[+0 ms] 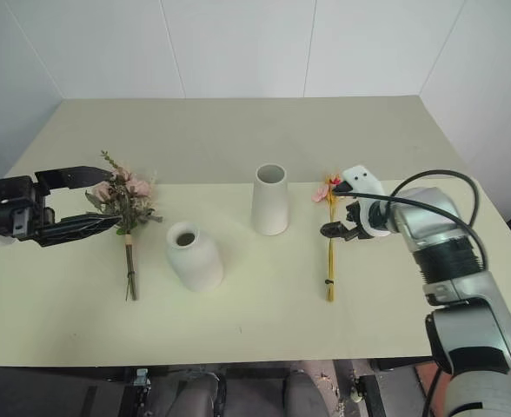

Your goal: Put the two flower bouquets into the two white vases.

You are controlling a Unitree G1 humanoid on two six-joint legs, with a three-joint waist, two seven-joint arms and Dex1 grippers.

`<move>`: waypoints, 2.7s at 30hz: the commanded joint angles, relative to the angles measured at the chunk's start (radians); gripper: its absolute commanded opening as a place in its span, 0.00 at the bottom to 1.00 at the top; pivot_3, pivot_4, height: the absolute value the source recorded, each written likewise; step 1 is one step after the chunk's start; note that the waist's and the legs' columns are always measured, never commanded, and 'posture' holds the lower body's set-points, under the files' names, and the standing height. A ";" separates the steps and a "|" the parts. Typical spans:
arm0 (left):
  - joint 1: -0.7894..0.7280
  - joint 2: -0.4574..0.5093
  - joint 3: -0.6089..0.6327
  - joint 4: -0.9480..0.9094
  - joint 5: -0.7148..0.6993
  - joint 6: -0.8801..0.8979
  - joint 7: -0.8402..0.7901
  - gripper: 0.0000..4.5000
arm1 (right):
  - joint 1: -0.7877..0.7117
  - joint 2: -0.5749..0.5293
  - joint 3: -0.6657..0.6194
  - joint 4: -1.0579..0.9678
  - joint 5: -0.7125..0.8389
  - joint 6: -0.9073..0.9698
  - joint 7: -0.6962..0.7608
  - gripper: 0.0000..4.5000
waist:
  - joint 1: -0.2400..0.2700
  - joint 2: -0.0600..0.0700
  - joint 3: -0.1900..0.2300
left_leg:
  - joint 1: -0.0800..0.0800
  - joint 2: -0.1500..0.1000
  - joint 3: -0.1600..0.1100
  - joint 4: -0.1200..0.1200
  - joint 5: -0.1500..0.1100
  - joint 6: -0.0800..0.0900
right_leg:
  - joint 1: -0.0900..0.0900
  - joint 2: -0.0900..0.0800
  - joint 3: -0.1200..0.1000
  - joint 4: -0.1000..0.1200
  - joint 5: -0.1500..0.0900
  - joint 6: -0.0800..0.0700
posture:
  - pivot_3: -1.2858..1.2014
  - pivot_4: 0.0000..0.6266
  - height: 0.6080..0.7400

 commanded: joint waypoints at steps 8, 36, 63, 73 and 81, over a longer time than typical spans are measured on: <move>-0.046 -0.001 0.000 0.017 0.021 -0.038 -0.012 1.00 | -0.063 0.065 0.020 0.132 -0.115 -0.138 -0.007 0.65 | -0.008 0.000 0.000 | 0.003 0.000 0.000 0.001 0.000 0.000 | 0.003 0.000 0.000 0.001 0.000 0.000 | 0.52 0.24 1.00; -0.104 -0.010 -0.050 0.071 0.041 -0.039 -0.028 1.00 | -0.212 0.384 -0.656 -0.194 0.253 -0.530 -0.380 0.00 | -0.023 0.001 0.000 | 0.003 0.000 0.000 -0.002 0.000 0.000 | 0.000 0.000 0.001 0.002 0.000 0.000 | 0.52 0.24 1.00; -0.081 -0.005 -0.021 0.050 0.049 -0.021 -0.026 1.00 | -0.160 0.569 -0.532 -0.191 0.312 -0.656 -0.391 0.00 | -0.025 0.002 0.001 | 0.005 0.000 0.000 -0.004 0.001 -0.001 | -0.001 0.000 0.001 0.004 0.000 0.000 | 0.52 0.24 1.00; -0.066 -0.003 -0.006 0.033 0.040 -0.007 -0.014 1.00 | 0.049 0.550 -0.481 -0.331 0.309 -0.684 -0.345 0.38 | -0.025 0.002 0.001 | 0.005 0.000 0.000 -0.004 0.001 -0.001 | -0.001 0.000 0.001 0.004 0.000 0.000 | 0.52 0.24 1.00; -0.003 0.004 0.030 -0.011 0.044 0.052 0.051 1.00 | 0.232 0.426 -0.442 -0.526 0.358 -0.626 -0.203 0.99 | -0.023 0.002 0.001 | 0.006 0.000 0.000 -0.005 0.001 -0.001 | -0.001 0.000 0.001 0.004 0.000 0.000 | 0.52 0.24 1.00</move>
